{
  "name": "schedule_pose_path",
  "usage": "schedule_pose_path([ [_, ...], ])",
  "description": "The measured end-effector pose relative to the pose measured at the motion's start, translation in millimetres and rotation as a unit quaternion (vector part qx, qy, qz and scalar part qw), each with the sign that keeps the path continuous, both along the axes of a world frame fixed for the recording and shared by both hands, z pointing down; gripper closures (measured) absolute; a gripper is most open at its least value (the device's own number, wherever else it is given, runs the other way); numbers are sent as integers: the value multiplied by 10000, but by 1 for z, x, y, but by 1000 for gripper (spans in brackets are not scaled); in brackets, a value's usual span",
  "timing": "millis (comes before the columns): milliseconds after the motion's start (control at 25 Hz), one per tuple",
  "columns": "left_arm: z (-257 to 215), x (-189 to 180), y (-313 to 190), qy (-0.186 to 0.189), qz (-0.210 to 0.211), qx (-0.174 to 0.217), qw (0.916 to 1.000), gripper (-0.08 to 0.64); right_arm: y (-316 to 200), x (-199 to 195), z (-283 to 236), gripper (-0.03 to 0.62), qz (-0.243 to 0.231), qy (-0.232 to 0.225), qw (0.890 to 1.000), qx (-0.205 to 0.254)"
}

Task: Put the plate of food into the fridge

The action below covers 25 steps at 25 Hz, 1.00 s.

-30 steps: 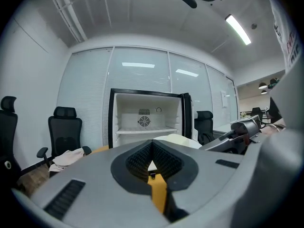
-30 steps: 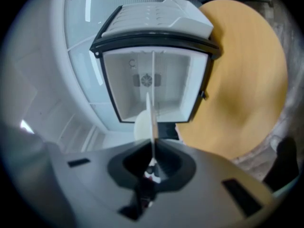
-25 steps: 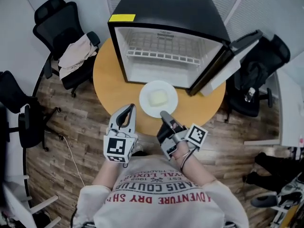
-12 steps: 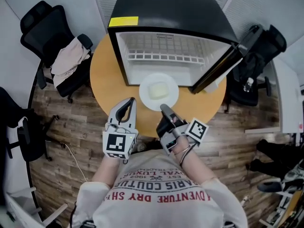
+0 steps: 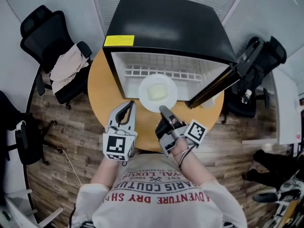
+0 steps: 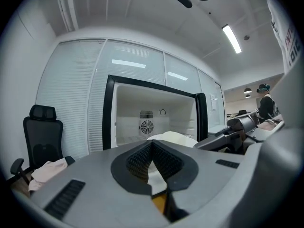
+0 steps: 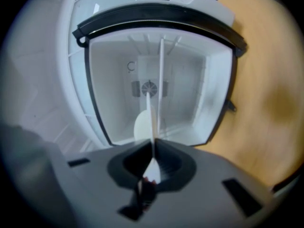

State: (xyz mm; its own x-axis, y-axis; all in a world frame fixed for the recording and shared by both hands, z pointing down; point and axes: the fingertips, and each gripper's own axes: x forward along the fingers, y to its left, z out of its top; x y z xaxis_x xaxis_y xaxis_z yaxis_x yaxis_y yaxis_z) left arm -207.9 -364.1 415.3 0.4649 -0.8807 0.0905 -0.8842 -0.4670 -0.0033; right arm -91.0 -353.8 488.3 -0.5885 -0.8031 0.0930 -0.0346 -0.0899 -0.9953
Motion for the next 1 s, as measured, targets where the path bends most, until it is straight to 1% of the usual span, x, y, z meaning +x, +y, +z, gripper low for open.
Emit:
schedule_pose_path([
  [240, -8, 4, -13, 206, 8, 187, 9996, 534, -28, 9, -3, 554, 43, -36, 10000, 55],
  [520, -6, 2, -27, 190, -43, 267, 9995, 534, -58, 14, 7, 554, 195, 88, 9997, -102],
  [640, -3, 4, -33, 266, -93, 157, 9995, 534, -69, 12, 11, 554, 248, 49, 9995, -186],
  [760, 0, 6, -38, 242, -96, 114, 9996, 534, -78, 13, 13, 554, 259, -7, 9994, -209],
  [1000, 5, 10, -46, 299, -3, 61, 9995, 534, -94, 15, 14, 554, 331, -46, 9992, -235],
])
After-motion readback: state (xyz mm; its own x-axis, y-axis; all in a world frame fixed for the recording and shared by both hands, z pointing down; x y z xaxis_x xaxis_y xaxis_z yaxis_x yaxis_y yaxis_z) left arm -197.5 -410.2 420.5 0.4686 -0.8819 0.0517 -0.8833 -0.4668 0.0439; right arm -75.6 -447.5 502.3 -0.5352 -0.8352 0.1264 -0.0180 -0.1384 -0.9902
